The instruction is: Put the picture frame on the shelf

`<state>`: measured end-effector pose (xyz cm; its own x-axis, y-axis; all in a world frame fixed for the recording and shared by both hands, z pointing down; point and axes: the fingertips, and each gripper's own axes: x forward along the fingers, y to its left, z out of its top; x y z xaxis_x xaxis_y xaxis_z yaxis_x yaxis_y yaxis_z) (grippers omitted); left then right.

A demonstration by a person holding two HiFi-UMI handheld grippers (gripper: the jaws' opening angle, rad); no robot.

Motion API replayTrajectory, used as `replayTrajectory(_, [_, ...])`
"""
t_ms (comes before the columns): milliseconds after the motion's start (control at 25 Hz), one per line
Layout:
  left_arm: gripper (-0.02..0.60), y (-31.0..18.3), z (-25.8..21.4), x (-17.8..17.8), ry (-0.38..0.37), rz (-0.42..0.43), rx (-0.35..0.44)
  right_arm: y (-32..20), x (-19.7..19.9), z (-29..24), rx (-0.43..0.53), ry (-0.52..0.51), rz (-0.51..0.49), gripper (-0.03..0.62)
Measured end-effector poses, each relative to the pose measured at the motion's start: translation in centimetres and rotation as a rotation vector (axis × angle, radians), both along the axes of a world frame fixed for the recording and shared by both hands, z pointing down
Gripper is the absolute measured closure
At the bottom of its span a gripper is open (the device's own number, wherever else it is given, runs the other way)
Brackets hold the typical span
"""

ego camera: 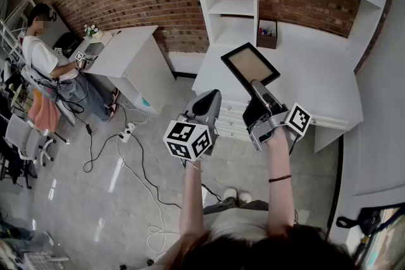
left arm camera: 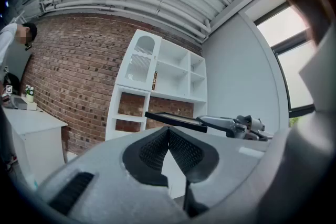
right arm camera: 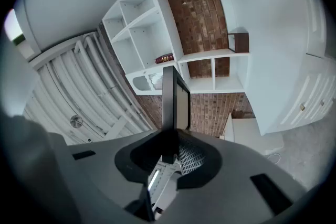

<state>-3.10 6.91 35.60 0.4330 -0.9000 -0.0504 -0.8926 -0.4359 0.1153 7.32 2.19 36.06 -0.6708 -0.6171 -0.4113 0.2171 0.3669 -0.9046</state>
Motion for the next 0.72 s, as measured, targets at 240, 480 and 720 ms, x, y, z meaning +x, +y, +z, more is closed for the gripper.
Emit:
replayTrajectory(240, [0.571,-0.11,0.11,0.37,-0.009,0.007,-0.007,-0.20,0.39,0.27,0.007,0.002,-0.003,0.523])
replayTrajectory(480, [0.571,0.09,0.09,0.60,-0.012,0.009,-0.014,-0.03,0.54,0.22,0.007,0.006,-0.004,0.523])
replayTrajectory(720, [0.571,0.68,0.05,1.05,-0.008,-0.004,-0.016,0.41,0.92,0.33,-0.005,-0.005,-0.015,0.523])
